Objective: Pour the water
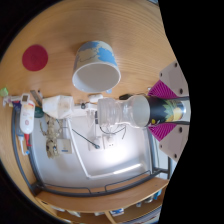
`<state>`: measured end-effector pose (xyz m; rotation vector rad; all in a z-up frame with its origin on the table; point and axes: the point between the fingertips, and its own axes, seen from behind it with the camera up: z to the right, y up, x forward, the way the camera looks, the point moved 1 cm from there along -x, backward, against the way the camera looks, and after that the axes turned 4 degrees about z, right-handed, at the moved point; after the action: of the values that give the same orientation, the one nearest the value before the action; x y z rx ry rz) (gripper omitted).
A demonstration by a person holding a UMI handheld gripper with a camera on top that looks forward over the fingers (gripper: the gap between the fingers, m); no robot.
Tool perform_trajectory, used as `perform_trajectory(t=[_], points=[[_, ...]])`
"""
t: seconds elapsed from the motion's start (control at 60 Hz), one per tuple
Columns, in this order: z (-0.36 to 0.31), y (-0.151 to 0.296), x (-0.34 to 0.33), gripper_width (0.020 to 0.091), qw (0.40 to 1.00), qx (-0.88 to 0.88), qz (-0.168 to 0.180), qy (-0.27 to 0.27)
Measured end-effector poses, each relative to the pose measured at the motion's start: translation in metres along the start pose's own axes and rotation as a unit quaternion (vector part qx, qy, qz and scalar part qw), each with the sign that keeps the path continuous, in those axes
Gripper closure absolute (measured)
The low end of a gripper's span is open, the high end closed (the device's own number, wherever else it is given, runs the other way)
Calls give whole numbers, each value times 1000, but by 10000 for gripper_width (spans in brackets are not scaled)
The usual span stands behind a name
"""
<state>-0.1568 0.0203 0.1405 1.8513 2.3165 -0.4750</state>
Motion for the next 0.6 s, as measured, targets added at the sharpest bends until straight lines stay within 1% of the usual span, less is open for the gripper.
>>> perform_trajectory(t=[0.15,0.217,0.267,0.333,0.383,0.45,0.533,0.6], points=[[-7,13,1,833,994,113,-6,-4],[-4,12,3,831,987,157,-20,-17],[-2,13,4,834,984,175,-21,-26],[-3,9,3,832,978,202,-35,-31],[-4,8,3,833,976,210,-36,-32],[-2,2,1,832,976,207,-49,-42],[-4,0,0,833,978,195,-53,-44],[-8,2,-4,832,984,167,-50,-46]])
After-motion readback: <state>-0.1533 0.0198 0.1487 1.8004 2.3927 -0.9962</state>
